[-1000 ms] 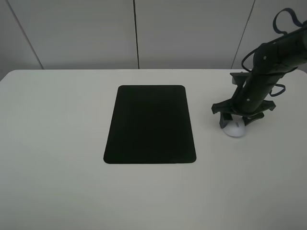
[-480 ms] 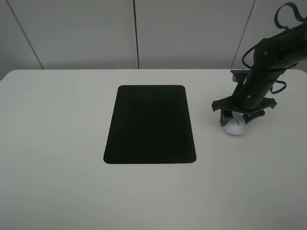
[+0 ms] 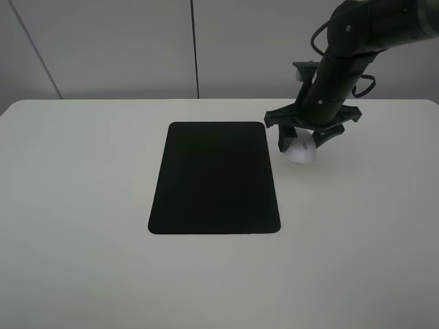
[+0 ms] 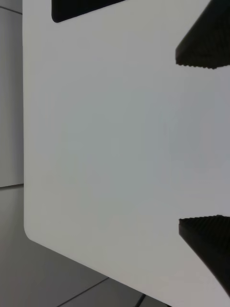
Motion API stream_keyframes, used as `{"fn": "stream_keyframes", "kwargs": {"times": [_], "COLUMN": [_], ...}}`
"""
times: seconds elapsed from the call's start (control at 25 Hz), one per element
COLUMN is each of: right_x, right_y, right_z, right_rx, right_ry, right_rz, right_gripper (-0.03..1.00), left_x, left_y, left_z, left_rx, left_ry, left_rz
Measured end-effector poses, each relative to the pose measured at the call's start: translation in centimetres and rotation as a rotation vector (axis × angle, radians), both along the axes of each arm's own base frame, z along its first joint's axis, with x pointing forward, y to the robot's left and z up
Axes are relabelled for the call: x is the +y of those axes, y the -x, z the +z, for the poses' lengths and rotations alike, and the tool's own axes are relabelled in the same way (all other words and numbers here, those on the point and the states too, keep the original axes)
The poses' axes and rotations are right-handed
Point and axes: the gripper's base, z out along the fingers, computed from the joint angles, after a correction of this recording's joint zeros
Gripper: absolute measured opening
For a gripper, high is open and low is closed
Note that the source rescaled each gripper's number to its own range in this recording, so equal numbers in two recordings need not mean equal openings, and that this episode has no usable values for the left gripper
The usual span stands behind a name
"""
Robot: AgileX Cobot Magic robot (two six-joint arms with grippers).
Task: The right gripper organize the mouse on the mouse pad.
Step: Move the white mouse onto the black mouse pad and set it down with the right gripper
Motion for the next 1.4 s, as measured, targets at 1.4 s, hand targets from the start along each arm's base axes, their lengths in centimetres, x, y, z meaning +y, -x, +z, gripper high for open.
{"fn": "stream_keyframes", "kwargs": {"times": [1.4], "right_x": [15.8], "right_y": [-3.5], "right_z": [-5.5], "right_rx": [-0.026], "right_ry": [-0.014], "right_rz": [-0.028], "right_gripper": [0.03], "left_x": [0.0], "left_y": [0.0], "left_z": [0.0], "left_rx": [0.0], "left_ry": [0.0], "left_rz": [0.0]}}
